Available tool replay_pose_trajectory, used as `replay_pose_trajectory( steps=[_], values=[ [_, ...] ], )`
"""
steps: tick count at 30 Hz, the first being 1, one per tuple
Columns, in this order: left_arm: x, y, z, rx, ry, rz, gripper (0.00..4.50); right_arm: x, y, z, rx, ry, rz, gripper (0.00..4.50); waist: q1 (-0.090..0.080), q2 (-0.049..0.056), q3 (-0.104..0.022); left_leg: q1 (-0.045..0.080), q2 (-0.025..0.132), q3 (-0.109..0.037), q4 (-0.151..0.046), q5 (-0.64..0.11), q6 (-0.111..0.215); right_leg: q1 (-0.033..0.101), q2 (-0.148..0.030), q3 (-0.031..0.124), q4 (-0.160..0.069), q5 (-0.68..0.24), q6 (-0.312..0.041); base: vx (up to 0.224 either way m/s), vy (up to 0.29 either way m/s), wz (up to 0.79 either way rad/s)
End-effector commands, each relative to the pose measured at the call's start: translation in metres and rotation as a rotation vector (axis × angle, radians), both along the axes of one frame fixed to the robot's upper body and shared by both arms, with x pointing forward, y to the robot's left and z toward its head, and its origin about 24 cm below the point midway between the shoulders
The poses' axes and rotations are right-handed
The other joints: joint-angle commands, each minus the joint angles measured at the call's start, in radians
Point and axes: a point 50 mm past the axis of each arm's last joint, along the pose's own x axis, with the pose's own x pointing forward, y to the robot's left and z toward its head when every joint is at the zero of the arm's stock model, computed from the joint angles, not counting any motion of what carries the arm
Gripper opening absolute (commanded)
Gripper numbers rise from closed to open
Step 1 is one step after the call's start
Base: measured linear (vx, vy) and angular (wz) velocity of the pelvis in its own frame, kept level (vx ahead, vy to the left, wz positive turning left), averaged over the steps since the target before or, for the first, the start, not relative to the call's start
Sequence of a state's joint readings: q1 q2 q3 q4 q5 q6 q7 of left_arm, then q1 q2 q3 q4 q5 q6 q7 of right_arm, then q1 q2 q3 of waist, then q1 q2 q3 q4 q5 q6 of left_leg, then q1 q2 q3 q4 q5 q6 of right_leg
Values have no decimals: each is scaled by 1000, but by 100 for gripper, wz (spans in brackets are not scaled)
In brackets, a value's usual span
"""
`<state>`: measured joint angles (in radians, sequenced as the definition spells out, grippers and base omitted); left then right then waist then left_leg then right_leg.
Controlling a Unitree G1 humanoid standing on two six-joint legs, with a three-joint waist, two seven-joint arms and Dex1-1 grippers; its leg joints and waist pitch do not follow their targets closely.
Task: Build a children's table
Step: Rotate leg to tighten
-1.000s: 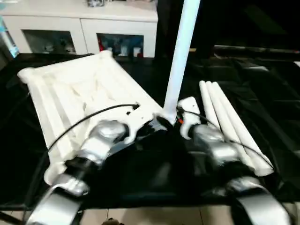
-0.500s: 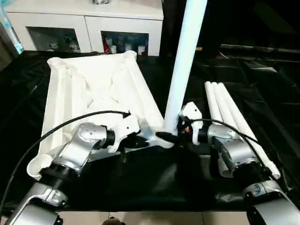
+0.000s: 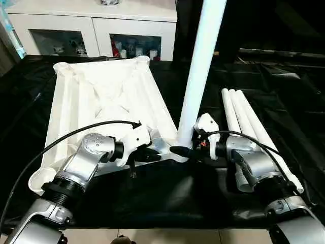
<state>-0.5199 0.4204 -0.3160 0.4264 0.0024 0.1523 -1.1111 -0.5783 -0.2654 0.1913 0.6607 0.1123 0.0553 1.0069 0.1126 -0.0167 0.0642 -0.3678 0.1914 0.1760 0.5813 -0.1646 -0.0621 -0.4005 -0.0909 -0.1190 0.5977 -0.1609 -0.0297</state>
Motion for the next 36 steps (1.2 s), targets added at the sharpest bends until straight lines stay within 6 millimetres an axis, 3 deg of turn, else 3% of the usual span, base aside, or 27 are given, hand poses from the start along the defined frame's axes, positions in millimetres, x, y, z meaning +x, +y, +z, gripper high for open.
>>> replay_pose_trajectory(
  steps=[1,6,8,11,12,14,15,16,21,23,25,27,28,30,32,36],
  values=[
    [-5,-6,-1,-16,15,-47,0,-1,-3,-3,1,6,-34,287,0,6,-76,12,48,-14,-68,-255,16,53,-75,65,-70,-282,-182,0,0,0],
    [-4,-7,-2,-21,19,-27,0,1,-4,-10,15,27,-118,272,-3,8,-73,15,48,-16,-70,-281,3,51,-75,65,-74,-317,-175,0,0,0],
    [3,-11,-5,-10,16,54,0,7,-2,-21,24,63,-280,270,-6,10,-70,17,47,-17,-71,-303,-6,48,-77,64,-79,-357,-168,0,0,0],
    [6,-14,-6,-4,11,90,0,9,0,-25,26,76,-338,270,-16,8,-65,24,44,-20,-71,-357,-19,43,-78,61,-94,-468,-135,0,0,0],
    [16,-20,-7,6,-6,182,0,14,7,-29,23,88,-458,270,-21,10,-62,26,42,-20,-71,-374,-23,38,-76,59,-100,-506,-124,0,0,0],
    [29,-36,-9,21,-21,312,0,22,21,-32,24,123,-659,270,-32,11,-59,39,37,-28,-65,-432,-48,33,-78,44,-118,-620,-80,0,0,0],
    [31,-40,-9,20,-22,331,0,23,25,-32,26,132,-692,270,-35,13,-58,40,35,-28,-63,-442,-48,30,-79,42,-122,-639,-72,-54,14,-5],
    [32,-45,-9,16,-19,345,0,25,30,-32,30,141,-720,269,-35,12,-60,40,34,-32,-63,-455,-44,35,-80,32,-131,-656,-48,-67,29,-8],
    [34,-59,-9,26,-32,349,0,29,54,-22,41,109,-719,269,-48,21,-55,53,41,-42,-71,-562,-41,35,-77,9,-148,-647,-21,0,0,0],
    [33,-58,-9,27,-37,346,0,30,56,-19,35,78,-691,269,-52,26,-57,52,46,-46,-78,-591,-45,42,-78,7,-145,-616,-24,0,0,0],
    [34,-57,-10,29,-41,345,0,31,57,-18,35,67,-687,269,-57,26,-56,54,47,-47,-82,-613,-48,41,-80,7,-144,-578,-39,0,0,0],
    [35,-55,-10,35,-52,343,0,32,58,-16,45,50,-677,325,-59,25,-57,56,46,-45,-81,-603,-47,40,-86,11,-144,-567,-51,0,0,0],
    [35,-54,-10,36,-55,340,0,33,58,-14,57,36,-664,339,-59,13,-57,50,46,-43,-82,-583,-41,42,-87,13,-144,-569,-54,0,0,0],
    [33,-49,-10,26,-65,315,0,34,55,-9,94,13,-629,354,-55,19,-57,50,44,-41,-80,-561,-35,42,-92,15,-145,-583,-55,0,0,0],
    [32,-46,-9,25,-68,301,0,34,51,-6,104,-2,-599,376,-53,18,-60,42,44,-42,-81,-529,-28,48,-95,19,-141,-570,-54,0,0,0],
    [25,-34,-9,8,-77,214,0,32,34,-2,99,-21,-485,399,-43,16,-68,27,51,-33,-86,-416,-6,56,-93,37,-119,-436,-103,0,0,0]
  ],
)
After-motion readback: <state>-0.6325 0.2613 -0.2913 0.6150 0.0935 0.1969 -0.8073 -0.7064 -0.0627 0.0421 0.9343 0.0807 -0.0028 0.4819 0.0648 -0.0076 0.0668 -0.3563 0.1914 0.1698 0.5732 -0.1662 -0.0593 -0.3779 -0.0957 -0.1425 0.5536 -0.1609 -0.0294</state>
